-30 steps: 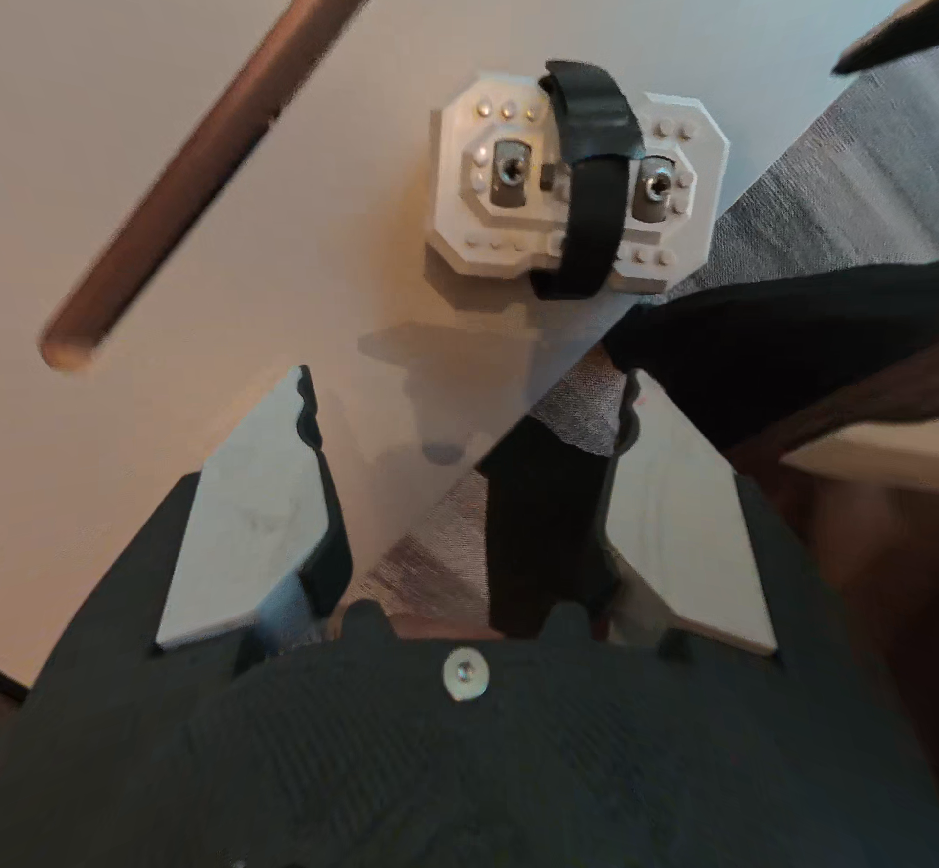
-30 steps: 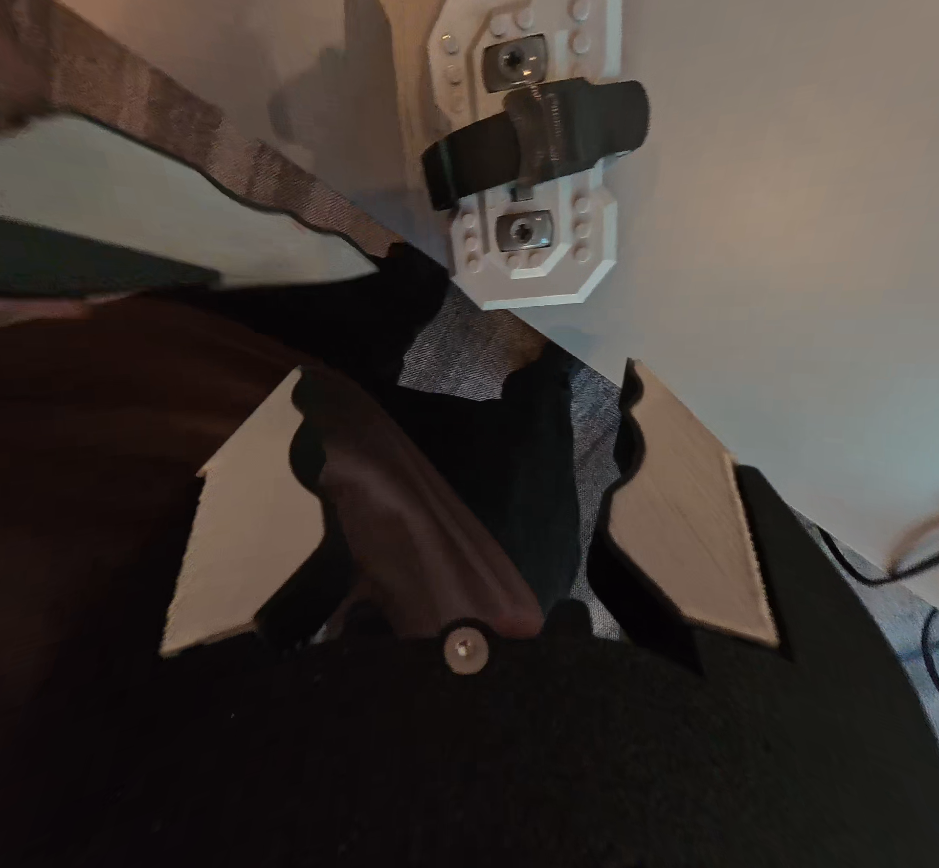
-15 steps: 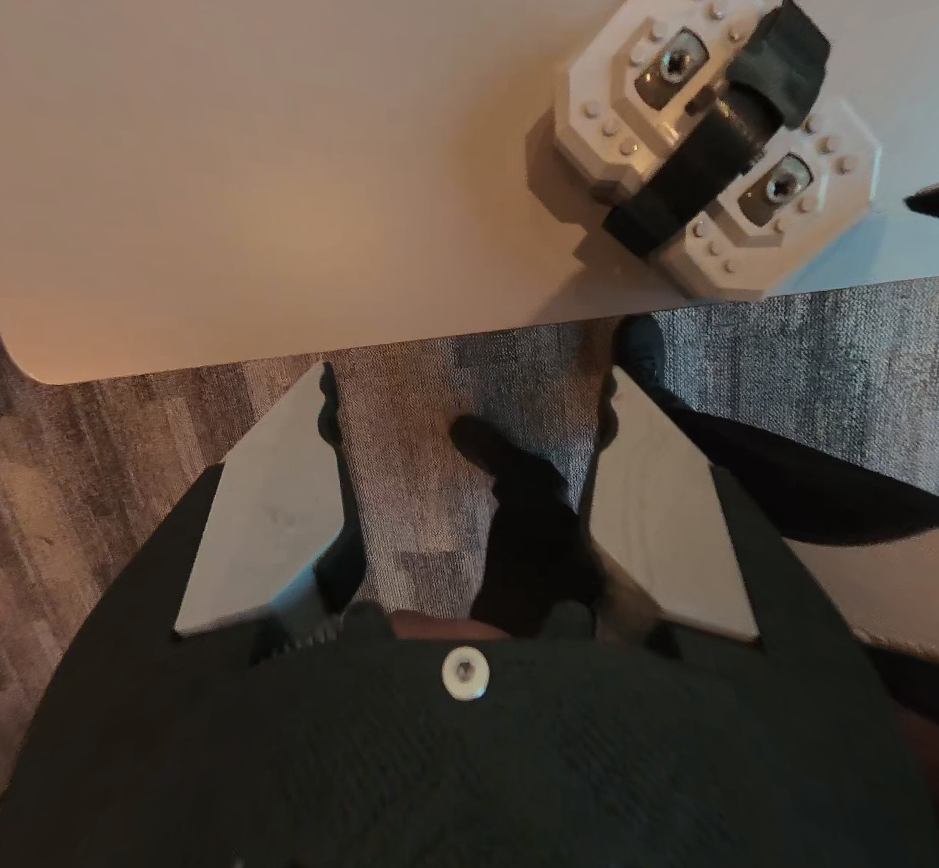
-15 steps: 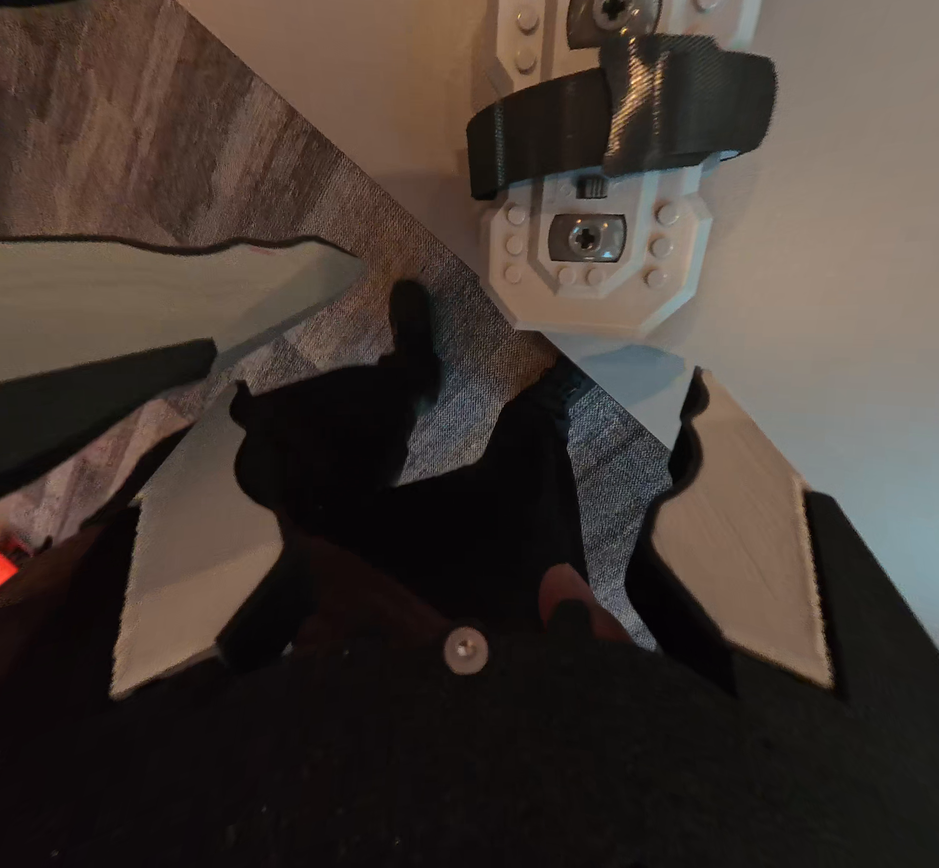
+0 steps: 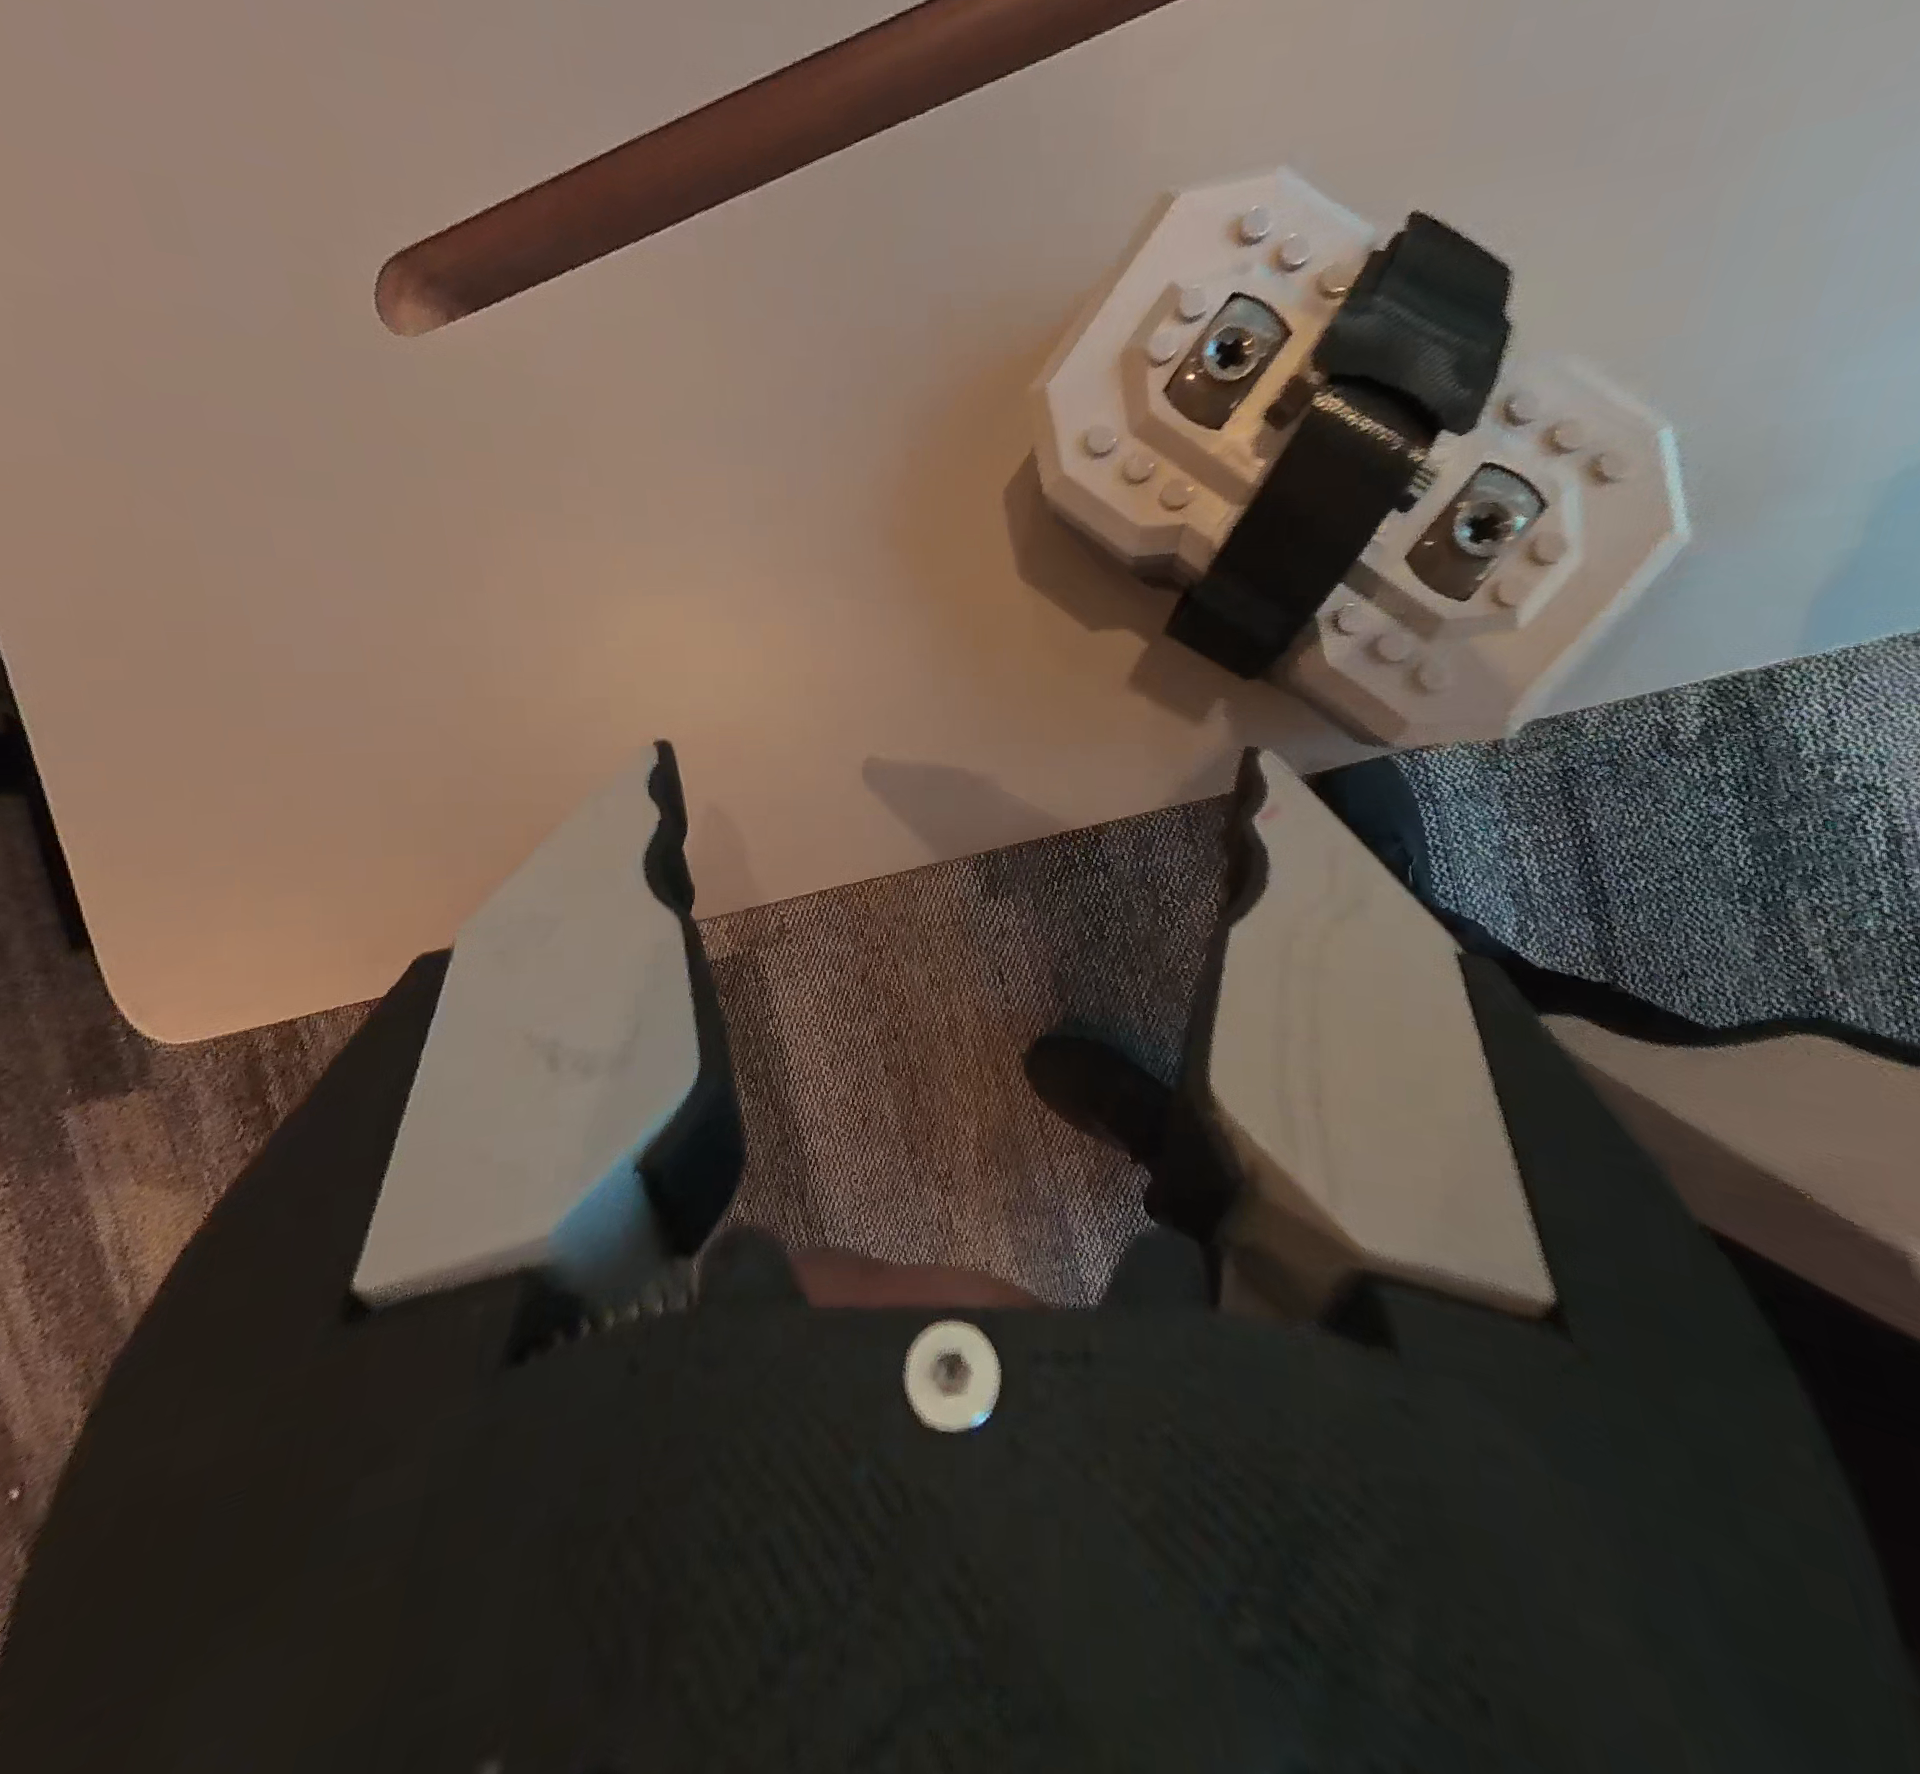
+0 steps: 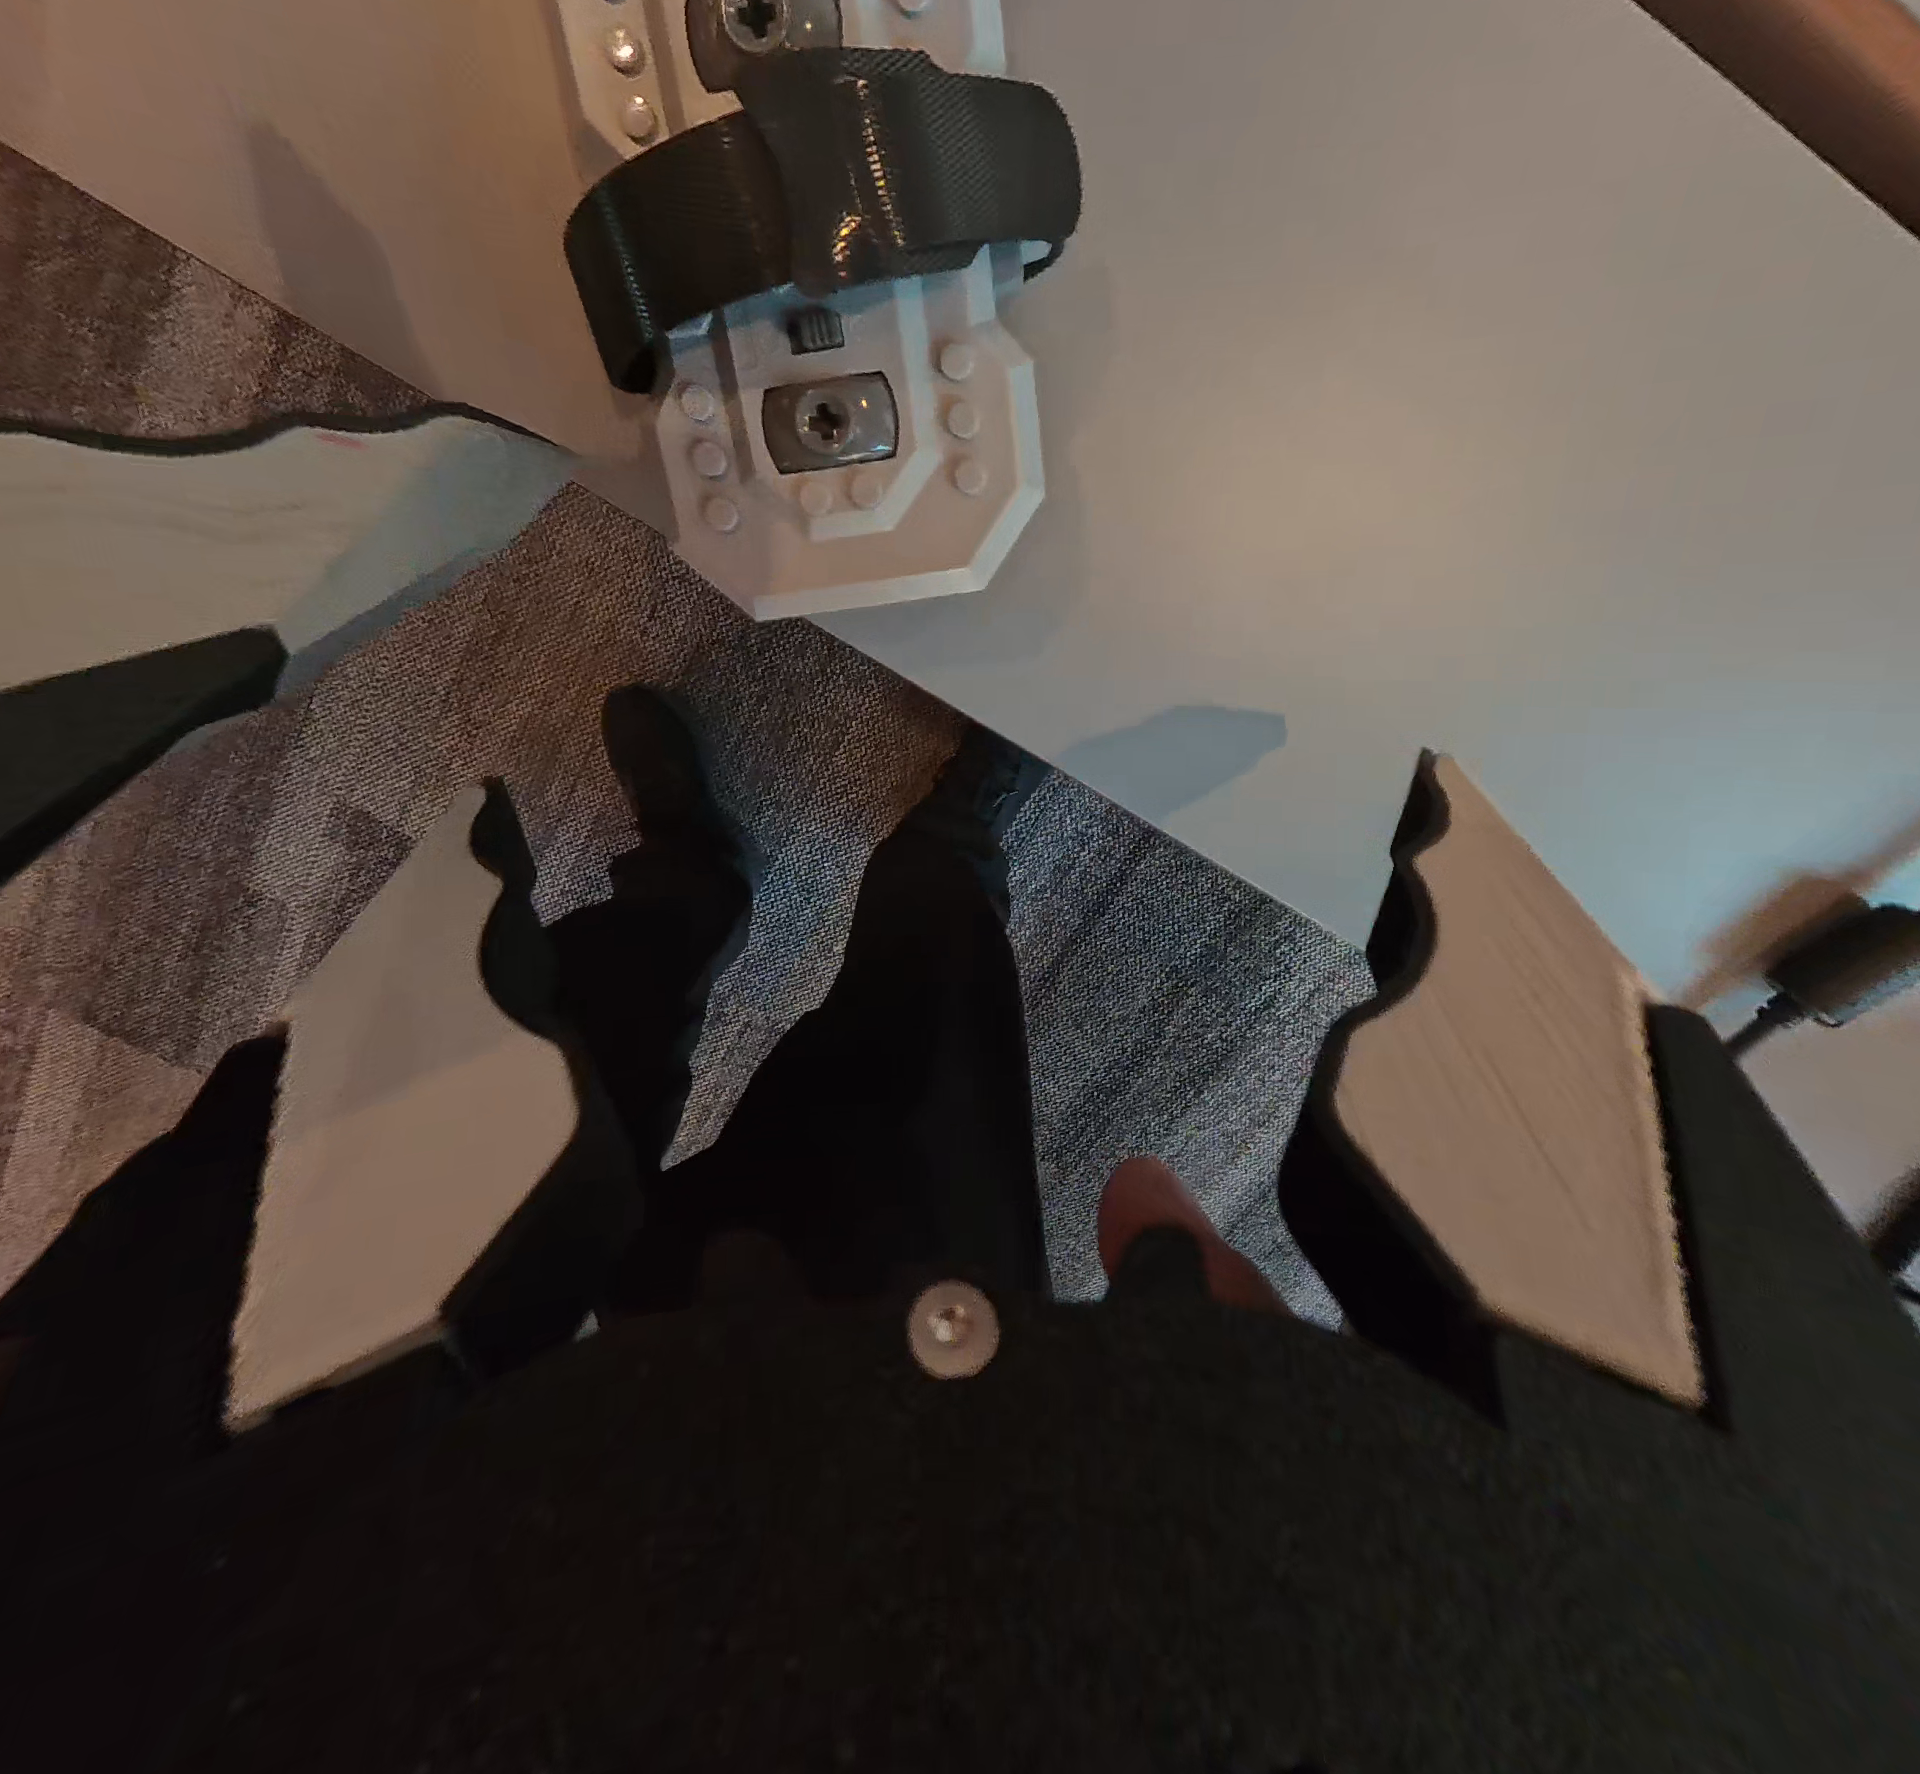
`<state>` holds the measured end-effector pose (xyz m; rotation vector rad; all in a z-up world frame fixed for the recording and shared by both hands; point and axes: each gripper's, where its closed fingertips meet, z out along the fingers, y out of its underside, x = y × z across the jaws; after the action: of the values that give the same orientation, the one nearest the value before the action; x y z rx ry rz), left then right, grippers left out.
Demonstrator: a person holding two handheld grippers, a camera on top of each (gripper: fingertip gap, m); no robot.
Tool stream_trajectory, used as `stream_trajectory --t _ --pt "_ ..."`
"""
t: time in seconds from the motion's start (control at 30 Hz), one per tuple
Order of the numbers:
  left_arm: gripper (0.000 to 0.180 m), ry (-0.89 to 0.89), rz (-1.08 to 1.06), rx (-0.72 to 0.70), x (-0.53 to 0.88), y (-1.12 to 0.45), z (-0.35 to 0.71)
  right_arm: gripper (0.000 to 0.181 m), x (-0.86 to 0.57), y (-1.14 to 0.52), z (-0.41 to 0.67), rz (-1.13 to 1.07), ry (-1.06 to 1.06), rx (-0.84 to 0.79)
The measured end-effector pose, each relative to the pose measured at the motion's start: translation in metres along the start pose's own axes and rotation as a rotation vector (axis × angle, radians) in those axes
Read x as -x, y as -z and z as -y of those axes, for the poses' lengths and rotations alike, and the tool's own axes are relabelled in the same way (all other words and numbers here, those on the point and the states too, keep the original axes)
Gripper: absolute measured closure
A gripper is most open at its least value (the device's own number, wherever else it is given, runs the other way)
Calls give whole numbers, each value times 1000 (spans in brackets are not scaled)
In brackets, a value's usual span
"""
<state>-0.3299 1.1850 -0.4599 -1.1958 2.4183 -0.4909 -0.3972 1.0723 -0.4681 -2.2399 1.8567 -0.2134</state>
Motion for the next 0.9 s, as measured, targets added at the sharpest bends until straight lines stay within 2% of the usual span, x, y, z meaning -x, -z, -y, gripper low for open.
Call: stream_trajectory --t 0.37,0.57,0.7,0.77,0.83,0.9 --pt "77 -174 -58 -2 -16 -13 6 24 -3 -5 2 -53 25 44" --pt "77 -189 -74 36 -15 -19 0 24 -10 -10 -4 -49 36 90" --pt "95 -125 -278 97 -27 -4 -15 27 -6 14 -1 83 35 -2" --pt "99 -137 -361 48 -30 10 -20 29 -6 29 -6 144 72 -79" --pt "99 -192 -435 1 -33 20 -26 41 7 40 -17 279 98 -124" --pt "117 -228 -436 -41 -30 23 -21 46 6 43 -24 306 123 -143"
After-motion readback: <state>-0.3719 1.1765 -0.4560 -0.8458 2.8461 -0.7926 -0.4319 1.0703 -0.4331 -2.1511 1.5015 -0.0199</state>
